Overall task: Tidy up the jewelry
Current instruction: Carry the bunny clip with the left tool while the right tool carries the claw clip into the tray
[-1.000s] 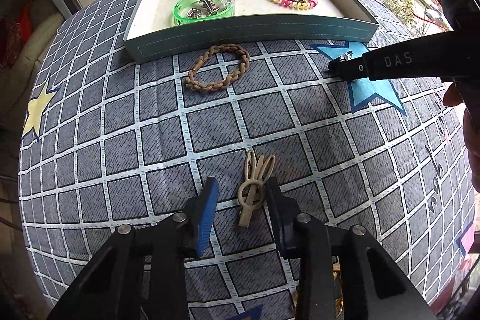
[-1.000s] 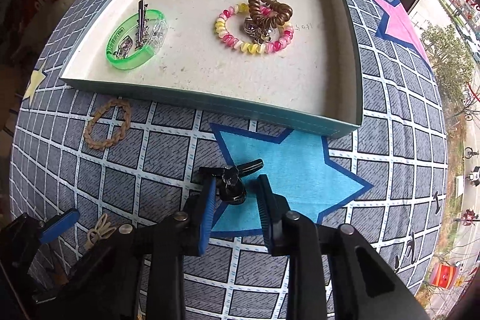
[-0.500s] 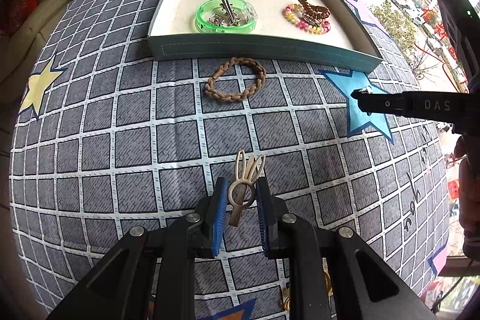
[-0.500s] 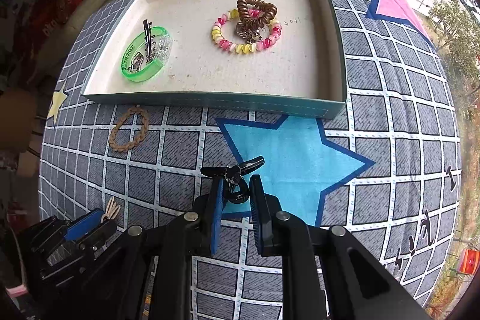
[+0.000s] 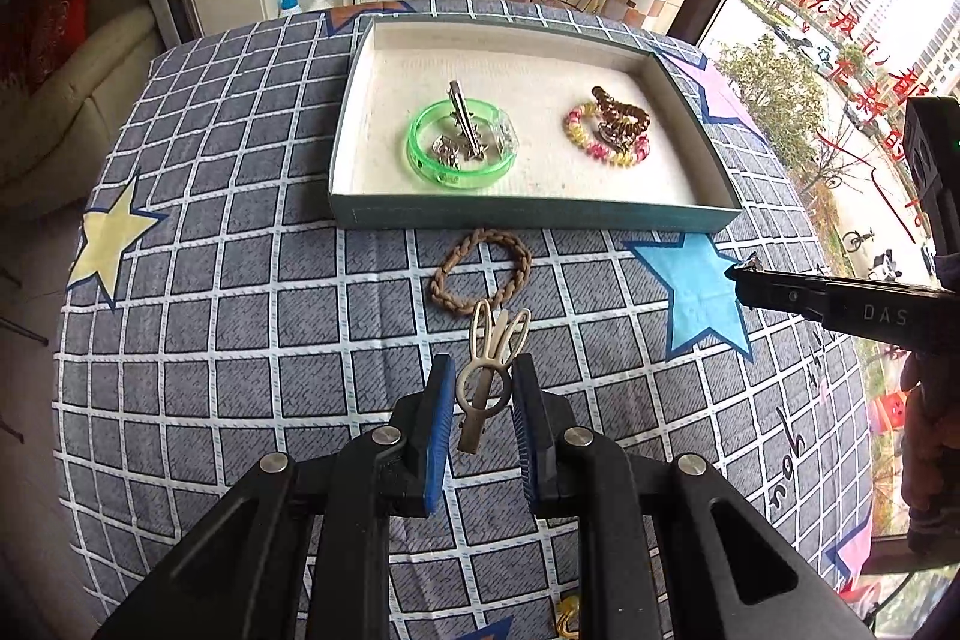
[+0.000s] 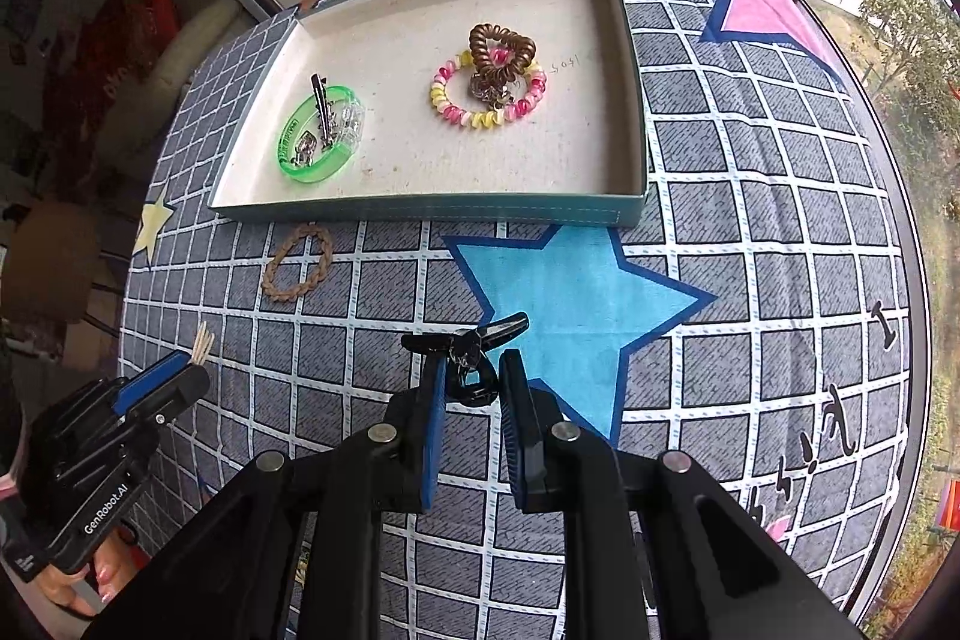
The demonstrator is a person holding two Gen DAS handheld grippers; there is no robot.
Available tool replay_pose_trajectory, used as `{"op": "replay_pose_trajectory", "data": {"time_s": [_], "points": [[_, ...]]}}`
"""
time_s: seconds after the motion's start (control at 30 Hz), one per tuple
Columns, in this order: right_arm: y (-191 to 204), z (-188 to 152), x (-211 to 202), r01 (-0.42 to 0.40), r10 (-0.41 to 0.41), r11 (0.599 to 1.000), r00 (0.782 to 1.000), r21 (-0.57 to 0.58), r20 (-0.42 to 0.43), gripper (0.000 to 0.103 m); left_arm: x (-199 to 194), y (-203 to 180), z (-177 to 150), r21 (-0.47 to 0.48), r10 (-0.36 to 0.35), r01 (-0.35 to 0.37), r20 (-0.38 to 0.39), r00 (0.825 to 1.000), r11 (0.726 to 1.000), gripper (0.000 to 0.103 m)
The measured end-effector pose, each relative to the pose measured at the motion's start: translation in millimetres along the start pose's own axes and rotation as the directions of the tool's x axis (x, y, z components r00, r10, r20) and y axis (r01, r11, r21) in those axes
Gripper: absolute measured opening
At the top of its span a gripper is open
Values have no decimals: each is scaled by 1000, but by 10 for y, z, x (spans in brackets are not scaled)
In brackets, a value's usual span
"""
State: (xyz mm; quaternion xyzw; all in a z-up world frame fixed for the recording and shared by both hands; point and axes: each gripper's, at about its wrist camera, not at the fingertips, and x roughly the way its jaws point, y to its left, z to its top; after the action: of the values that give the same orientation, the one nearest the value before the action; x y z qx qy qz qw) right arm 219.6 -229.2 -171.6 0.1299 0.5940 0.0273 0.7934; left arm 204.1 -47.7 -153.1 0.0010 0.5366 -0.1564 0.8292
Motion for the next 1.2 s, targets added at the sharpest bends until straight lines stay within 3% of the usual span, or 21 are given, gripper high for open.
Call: {"op": "replay_pose_trajectory", "data": {"time_s": [0.57,1.2], "points": [[-19,613,-190,-20,21,1000,997,-8,69,19,7,34,699,-7,12,-12,85,996,1000,32],[-175,1323,138,-30,29,1000,997,0,77,19,590,-172,1340,-41,35,-32,74,997,999,32]]}}
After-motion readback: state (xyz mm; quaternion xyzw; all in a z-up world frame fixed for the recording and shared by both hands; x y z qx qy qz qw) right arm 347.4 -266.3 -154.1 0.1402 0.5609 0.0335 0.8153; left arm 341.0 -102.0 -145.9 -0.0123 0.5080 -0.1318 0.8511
